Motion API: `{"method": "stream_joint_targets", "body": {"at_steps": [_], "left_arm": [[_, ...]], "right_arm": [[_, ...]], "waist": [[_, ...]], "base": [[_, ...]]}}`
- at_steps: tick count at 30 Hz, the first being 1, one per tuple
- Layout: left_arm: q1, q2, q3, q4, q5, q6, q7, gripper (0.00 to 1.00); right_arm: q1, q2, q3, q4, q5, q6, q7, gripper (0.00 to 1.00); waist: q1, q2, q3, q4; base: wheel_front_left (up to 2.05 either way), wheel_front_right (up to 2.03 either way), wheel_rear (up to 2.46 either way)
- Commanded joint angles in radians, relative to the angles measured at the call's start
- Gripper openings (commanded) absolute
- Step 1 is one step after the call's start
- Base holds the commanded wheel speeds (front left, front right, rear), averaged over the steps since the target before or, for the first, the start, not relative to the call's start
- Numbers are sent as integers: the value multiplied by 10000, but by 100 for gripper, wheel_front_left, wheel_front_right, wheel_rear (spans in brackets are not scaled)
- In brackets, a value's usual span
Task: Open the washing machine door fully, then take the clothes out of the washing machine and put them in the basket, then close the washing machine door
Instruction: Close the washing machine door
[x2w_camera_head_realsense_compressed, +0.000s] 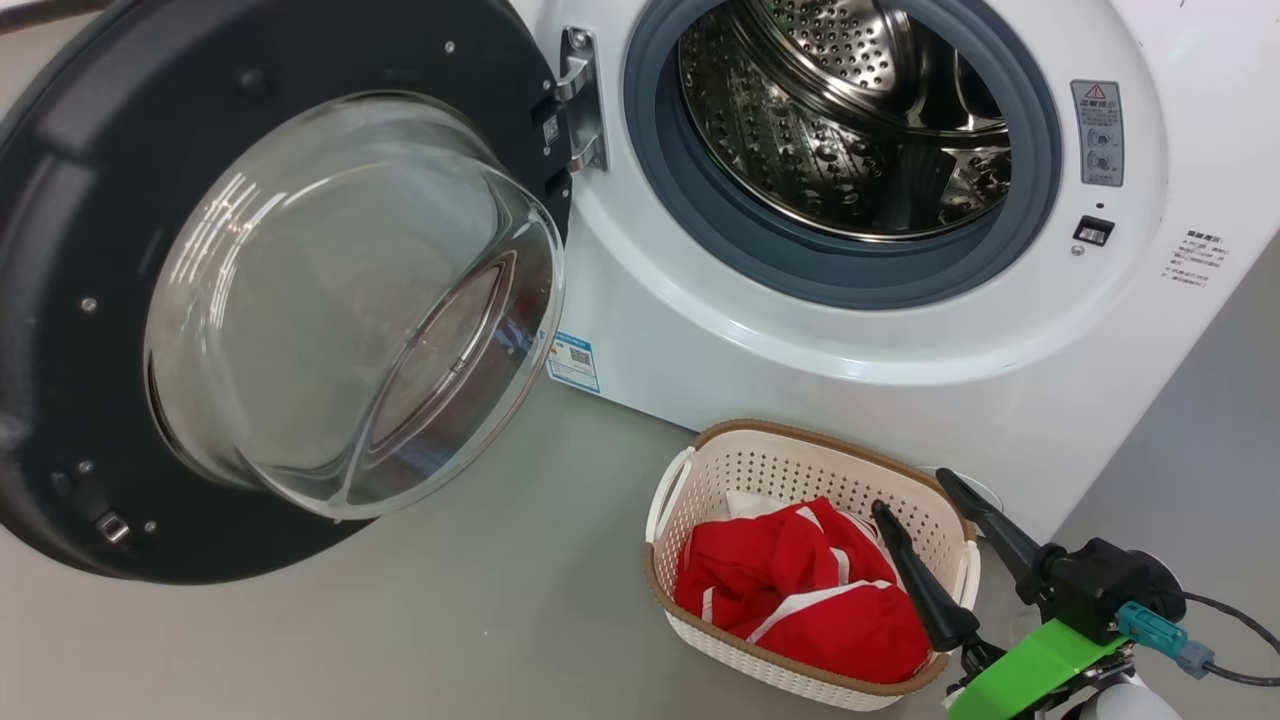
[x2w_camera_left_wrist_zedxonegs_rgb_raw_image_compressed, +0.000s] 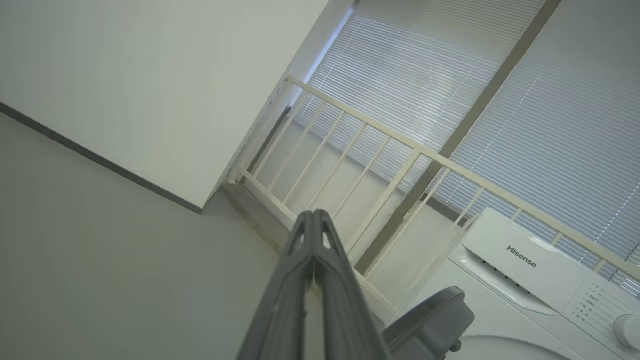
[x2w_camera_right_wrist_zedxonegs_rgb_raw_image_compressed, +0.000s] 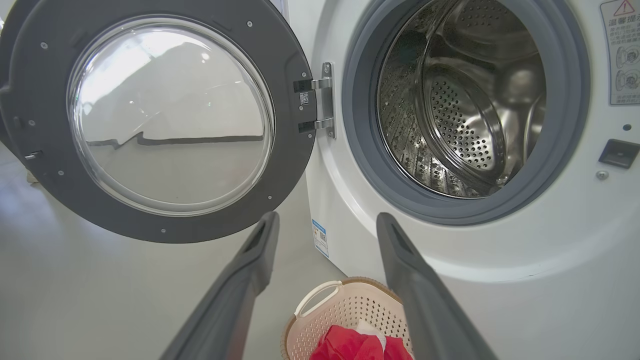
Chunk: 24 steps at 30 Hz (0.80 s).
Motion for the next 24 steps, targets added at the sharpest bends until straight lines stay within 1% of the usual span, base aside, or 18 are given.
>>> {"method": "stream_joint_targets", "body": {"at_steps": [1,5,8,12,16,20,24], "left_arm": [[-519,772,159,80,-209,-49,452,0],[-1315,1272,-128,1763,-856,147,2124,0],[-1681,1545,-490,2764,-919,181,2986,0],[-2060,1710,-845,3766,-1121,102,3983,0],[-2296,1788,-1129,4379,-1319,3,4781,0],[-2404,1856,-1225,4744,-1462,-67,4982,0],[-2424,1840,-1370,4926,-1724,-102,5475,0]], "right_arm": [[-14,-9,136,-271,5,16,-48,100],[73,19,93,-295,-18,16,-48,100],[171,25,53,-327,-35,16,-48,100],[233,-19,65,-370,-73,16,-48,100],[167,-108,89,-385,-83,16,-48,100],[61,-181,102,-393,-85,16,-48,100],[30,-213,93,-412,-92,16,-48,100]], "waist": [[0,0,2,-2],[0,0,0,-22],[0,0,5,-45],[0,0,111,-170],[0,0,257,-305],[0,0,365,-429],[0,0,414,-504]], "base": [[0,0,0],[0,0,0],[0,0,0],[0,0,0],[0,0,0],[0,0,0],[0,0,0]]}}
